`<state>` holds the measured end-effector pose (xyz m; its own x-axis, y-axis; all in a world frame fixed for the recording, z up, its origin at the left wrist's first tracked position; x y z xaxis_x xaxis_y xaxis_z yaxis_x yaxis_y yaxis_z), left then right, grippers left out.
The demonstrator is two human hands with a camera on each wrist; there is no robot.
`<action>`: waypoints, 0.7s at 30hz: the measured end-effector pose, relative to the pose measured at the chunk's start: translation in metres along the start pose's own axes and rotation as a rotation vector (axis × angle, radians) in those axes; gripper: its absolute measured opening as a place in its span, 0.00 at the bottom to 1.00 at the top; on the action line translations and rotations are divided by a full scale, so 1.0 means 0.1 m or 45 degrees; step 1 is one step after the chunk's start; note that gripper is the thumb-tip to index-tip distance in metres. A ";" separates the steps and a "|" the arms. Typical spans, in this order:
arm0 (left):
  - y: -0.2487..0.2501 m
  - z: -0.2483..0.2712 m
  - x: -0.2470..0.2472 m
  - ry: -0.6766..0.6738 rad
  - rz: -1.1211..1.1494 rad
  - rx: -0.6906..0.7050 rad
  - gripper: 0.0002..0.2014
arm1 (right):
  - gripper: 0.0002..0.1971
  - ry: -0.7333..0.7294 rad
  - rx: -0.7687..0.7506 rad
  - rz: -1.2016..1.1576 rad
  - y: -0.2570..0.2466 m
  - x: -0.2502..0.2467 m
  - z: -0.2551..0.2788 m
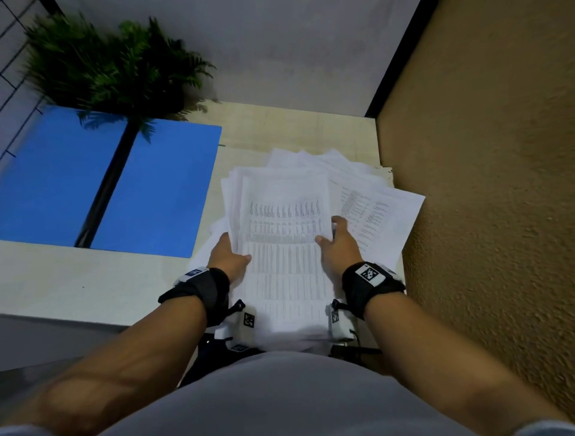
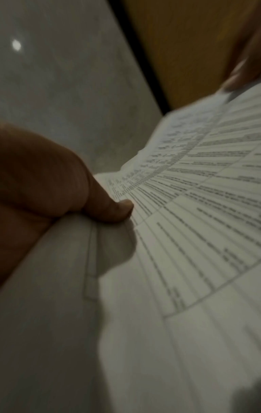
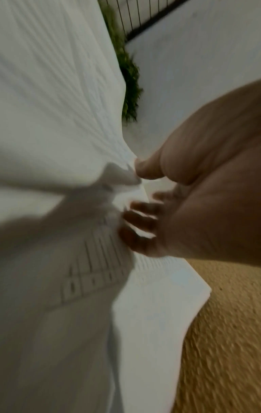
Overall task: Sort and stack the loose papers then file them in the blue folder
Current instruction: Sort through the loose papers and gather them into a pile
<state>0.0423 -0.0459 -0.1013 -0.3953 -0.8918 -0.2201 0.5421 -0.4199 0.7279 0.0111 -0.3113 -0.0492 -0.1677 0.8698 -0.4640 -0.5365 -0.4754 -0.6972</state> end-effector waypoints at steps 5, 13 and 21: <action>-0.14 -0.02 -0.35 0.150 0.143 -0.092 0.25 | 0.37 0.734 0.481 -0.182 0.59 -0.87 0.26; -0.32 -0.11 -0.22 0.045 0.170 -0.102 0.29 | 0.13 0.643 0.159 -0.512 0.53 -1.00 0.34; -0.35 -0.11 -0.15 0.010 0.340 -0.067 0.35 | 0.10 1.163 -0.387 -0.278 -0.42 -1.80 0.98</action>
<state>0.0376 -0.0192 -0.1312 -0.2278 -0.9733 -0.0300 0.6643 -0.1778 0.7260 -0.0176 -0.4353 0.1174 0.6814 0.5671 -0.4628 -0.2228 -0.4416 -0.8691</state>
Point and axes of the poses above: each hand's wrist, its own z-axis away from the middle knuckle, its own x-axis out of the palm, y = z × x, the point moved 8 cm from there along -z, towards the middle knuckle, and after that the axes turned 15 degrees about -y, right-handed, at the moved point
